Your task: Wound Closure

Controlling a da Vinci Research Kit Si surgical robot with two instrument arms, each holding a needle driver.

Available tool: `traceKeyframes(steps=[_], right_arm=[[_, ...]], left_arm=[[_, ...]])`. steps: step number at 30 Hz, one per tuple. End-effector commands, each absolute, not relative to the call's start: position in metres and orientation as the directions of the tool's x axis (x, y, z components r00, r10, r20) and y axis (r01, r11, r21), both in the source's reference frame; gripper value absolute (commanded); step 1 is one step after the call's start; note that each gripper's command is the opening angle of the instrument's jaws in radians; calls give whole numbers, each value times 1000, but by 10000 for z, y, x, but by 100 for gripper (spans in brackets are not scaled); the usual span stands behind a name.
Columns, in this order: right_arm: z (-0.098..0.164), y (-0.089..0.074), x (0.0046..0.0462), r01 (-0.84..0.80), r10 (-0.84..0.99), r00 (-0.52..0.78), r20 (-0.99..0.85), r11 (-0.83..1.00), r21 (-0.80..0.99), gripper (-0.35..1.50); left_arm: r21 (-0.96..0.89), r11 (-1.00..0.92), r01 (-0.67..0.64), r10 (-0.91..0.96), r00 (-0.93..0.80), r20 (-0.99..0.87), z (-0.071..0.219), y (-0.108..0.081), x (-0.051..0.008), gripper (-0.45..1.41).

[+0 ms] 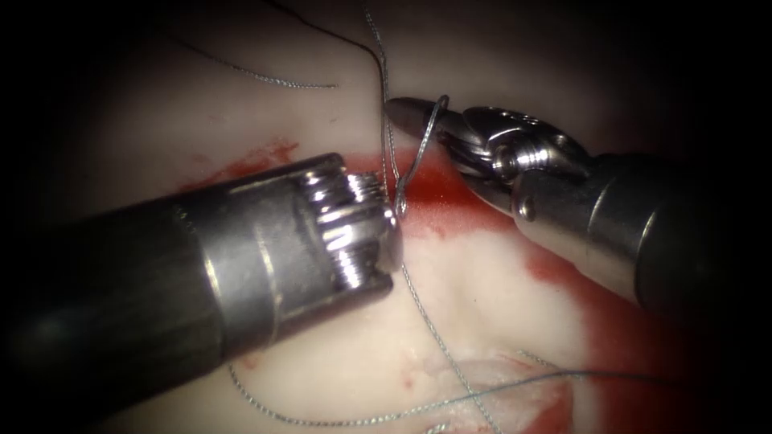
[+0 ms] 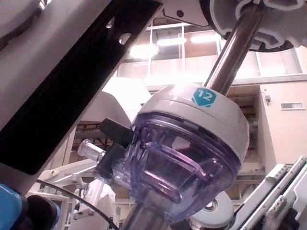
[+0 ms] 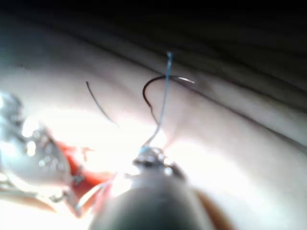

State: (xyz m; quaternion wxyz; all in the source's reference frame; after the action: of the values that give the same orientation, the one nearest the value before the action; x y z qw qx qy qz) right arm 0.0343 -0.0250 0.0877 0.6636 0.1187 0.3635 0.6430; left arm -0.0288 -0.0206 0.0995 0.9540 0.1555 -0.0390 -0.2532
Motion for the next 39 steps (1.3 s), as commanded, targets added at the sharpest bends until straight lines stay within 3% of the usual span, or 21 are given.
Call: traceKeyframes(steps=[1,4,5,6,8,11,17,19,20,27,30,32,33,34,37,39], right_arm=[[880,-241,351,-780,941,-67,-333,159,606,-35],[883,-244,352,-790,938,-38,-344,183,586,-26],[883,-244,352,-791,936,-29,-352,194,581,-8],[883,-244,352,-791,936,-29,-352,194,581,-8],[884,-243,356,-795,931,-12,-364,212,569,44],[883,-242,359,-795,926,0,-378,229,562,29],[881,-239,360,-783,921,-23,-389,226,580,41],[877,-236,359,-780,922,-29,-386,221,586,17],[876,-235,359,-780,923,-30,-384,219,587,14],[881,-237,363,-784,920,-33,-390,219,581,17],[887,-238,371,-790,916,-34,-401,221,571,29],[891,-234,380,-799,909,-24,-416,233,555,53],[891,-234,380,-799,909,-24,-416,233,555,53],[893,-230,384,-804,907,-26,-419,231,549,69],[894,-228,386,-806,907,-30,-420,226,546,74],[895,-227,384,-806,907,-30,-420,226,546,64]], left_arm=[[313,821,478,-503,864,0,990,-193,-294,-45],[313,821,478,-503,864,0,990,-193,-294,-45],[313,821,478,-503,864,0,990,-193,-294,-45],[313,821,478,-503,864,0,990,-193,-294,-45],[313,821,478,-503,864,0,990,-193,-294,-45],[313,818,483,-508,862,-2,990,-193,-294,-45],[314,815,487,-512,859,-3,990,-193,-293,-45],[314,815,486,-512,859,-3,990,-193,-293,-45],[314,815,486,-511,859,-3,990,-193,-293,-45],[315,815,486,-512,859,-3,989,-192,-293,-45],[316,812,491,-516,856,-4,989,-192,-293,-45],[315,812,491,-516,857,-5,988,-191,-292,-45],[315,812,491,-516,857,-5,988,-191,-292,-45],[315,809,496,-521,854,-6,988,-191,-292,-45],[315,810,496,-520,854,-6,988,-191,-292,-45],[315,810,496,-520,854,-6,988,-191,-292,-45]])
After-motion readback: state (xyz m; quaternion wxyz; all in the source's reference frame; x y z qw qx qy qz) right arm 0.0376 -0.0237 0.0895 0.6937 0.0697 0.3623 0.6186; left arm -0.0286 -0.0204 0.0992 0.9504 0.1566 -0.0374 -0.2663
